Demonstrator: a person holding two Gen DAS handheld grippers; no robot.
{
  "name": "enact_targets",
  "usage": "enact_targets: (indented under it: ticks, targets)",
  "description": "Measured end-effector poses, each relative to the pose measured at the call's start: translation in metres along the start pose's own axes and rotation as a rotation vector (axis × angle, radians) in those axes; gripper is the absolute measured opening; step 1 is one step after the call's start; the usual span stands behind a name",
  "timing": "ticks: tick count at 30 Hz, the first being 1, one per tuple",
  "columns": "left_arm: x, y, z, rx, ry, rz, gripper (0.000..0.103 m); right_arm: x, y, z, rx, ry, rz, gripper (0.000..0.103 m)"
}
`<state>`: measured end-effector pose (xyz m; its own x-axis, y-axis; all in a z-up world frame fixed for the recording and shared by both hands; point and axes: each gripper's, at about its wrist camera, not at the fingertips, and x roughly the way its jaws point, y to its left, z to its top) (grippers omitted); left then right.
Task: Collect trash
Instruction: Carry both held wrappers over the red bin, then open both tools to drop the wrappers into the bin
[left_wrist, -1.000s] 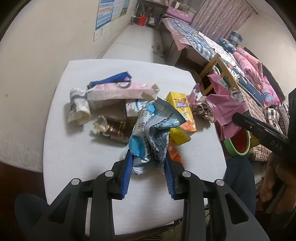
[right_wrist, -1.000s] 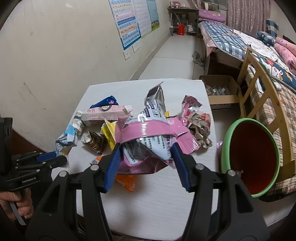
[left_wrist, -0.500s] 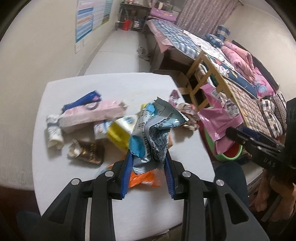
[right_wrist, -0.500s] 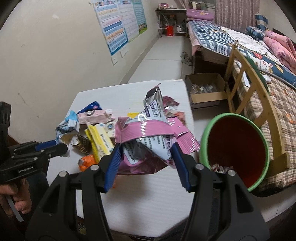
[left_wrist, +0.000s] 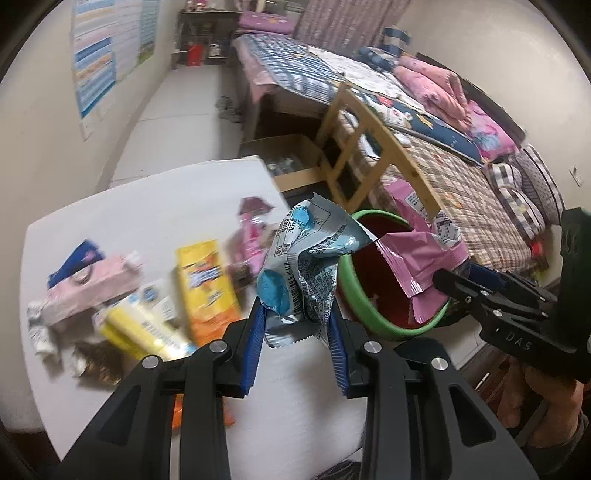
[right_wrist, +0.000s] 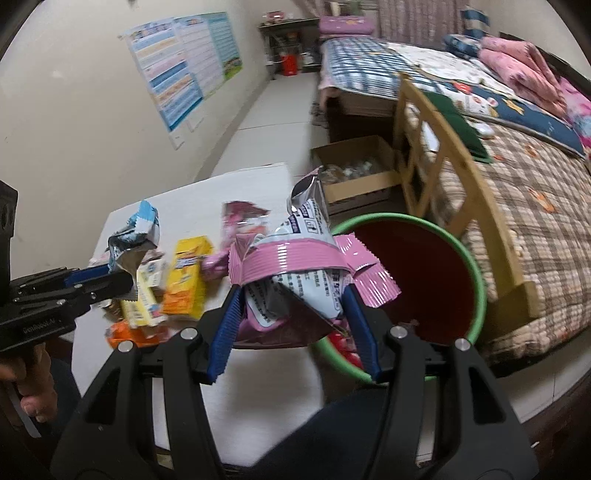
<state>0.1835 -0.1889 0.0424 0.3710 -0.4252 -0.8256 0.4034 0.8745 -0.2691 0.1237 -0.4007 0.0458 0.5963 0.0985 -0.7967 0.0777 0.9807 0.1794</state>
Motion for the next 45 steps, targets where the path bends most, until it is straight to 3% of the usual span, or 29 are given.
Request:
enact_targets:
  ticks: [11, 20, 27, 28, 31, 38, 45]
  targets:
    - [0.064, -0.076, 0.033, 0.095, 0.071, -0.078, 0.03, 0.009, -0.085, -0.004, 0.102, 0.024, -0.072, 0.054]
    - [0.114, -0.118, 0.05, 0.16, 0.135, -0.106, 0.032, 0.032, -0.122, -0.013, 0.125, 0.075, -0.092, 0.054]
    - [0.136, -0.129, 0.059, 0.172, 0.163, -0.103, 0.043, 0.051, -0.129, -0.018, 0.116, 0.114, -0.086, 0.06]
    - [0.138, -0.129, 0.06, 0.165, 0.164, -0.105, 0.058, 0.052, -0.129, -0.018, 0.113, 0.113, -0.09, 0.062]
    - [0.138, -0.123, 0.063, 0.134, 0.157, -0.115, 0.079, 0.054, -0.127, -0.017, 0.109, 0.111, -0.101, 0.068]
    - [0.132, -0.104, 0.061, 0.067, 0.156, -0.14, 0.086, 0.052, -0.126, -0.02, 0.117, 0.102, -0.114, 0.076]
    - [0.111, -0.087, 0.056, 0.033, 0.116, -0.119, 0.091, 0.039, -0.118, -0.017, 0.108, 0.08, -0.12, 0.082]
